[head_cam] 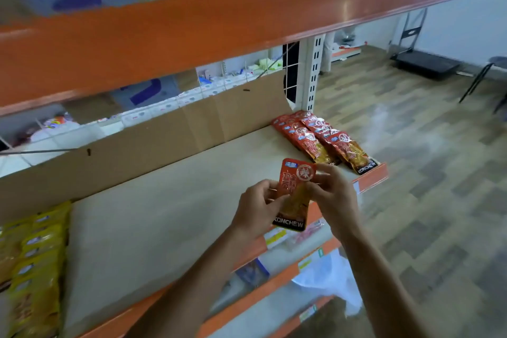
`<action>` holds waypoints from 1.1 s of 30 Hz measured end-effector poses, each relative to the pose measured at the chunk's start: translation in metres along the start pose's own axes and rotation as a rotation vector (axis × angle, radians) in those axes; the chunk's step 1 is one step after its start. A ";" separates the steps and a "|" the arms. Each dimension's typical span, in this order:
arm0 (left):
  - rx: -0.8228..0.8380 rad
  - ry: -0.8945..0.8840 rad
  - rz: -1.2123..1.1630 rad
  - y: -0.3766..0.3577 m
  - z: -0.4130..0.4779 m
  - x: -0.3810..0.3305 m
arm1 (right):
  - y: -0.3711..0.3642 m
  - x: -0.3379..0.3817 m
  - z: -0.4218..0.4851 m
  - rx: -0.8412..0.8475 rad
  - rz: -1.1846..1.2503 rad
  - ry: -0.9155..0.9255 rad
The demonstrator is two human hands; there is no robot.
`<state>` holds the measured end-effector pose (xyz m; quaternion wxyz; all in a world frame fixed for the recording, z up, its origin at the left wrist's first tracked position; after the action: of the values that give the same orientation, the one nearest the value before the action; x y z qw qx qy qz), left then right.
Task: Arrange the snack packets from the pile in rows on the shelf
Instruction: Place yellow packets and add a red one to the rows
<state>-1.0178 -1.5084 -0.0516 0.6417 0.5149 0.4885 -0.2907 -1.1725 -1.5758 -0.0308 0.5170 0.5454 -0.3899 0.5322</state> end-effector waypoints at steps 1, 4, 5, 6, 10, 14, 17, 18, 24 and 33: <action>-0.006 0.013 -0.038 -0.002 0.008 0.000 | 0.001 -0.004 0.004 0.001 0.042 -0.029; -0.024 0.058 -0.095 -0.008 0.031 0.000 | 0.007 -0.016 0.020 -0.036 0.070 -0.072; -0.021 0.077 -0.115 -0.011 0.037 0.000 | 0.009 -0.018 0.026 -0.037 0.060 -0.074; -0.013 0.094 -0.131 -0.014 0.043 0.001 | 0.010 -0.020 0.033 -0.041 0.042 -0.069; 0.051 0.120 -0.104 -0.025 0.057 0.002 | 0.020 -0.022 0.052 -0.081 -0.052 -0.029; 0.027 0.171 -0.111 -0.033 0.072 0.008 | 0.024 -0.029 0.070 -0.090 -0.169 -0.004; -0.023 0.205 -0.117 -0.038 0.084 0.010 | 0.030 -0.028 0.088 -0.125 -0.254 0.063; -0.040 0.214 -0.113 -0.041 0.088 0.010 | 0.033 -0.026 0.095 -0.136 -0.278 0.090; -0.147 0.274 -0.043 -0.062 0.104 0.008 | 0.048 -0.017 0.129 -0.074 -0.525 0.237; -0.296 0.307 0.049 -0.081 0.111 -0.004 | 0.057 -0.040 0.160 0.068 -0.585 0.302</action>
<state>-1.0533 -1.6383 -0.0793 0.6353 0.4650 0.6051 -0.1181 -1.2049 -1.7468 -0.0451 0.6813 0.5661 -0.1180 0.4487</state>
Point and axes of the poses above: each hand's wrist, its own z-axis towards the middle knuckle, its own y-axis out of the back of the hand, x = y × z, the point moved 8 cm from there along z, towards the middle knuckle
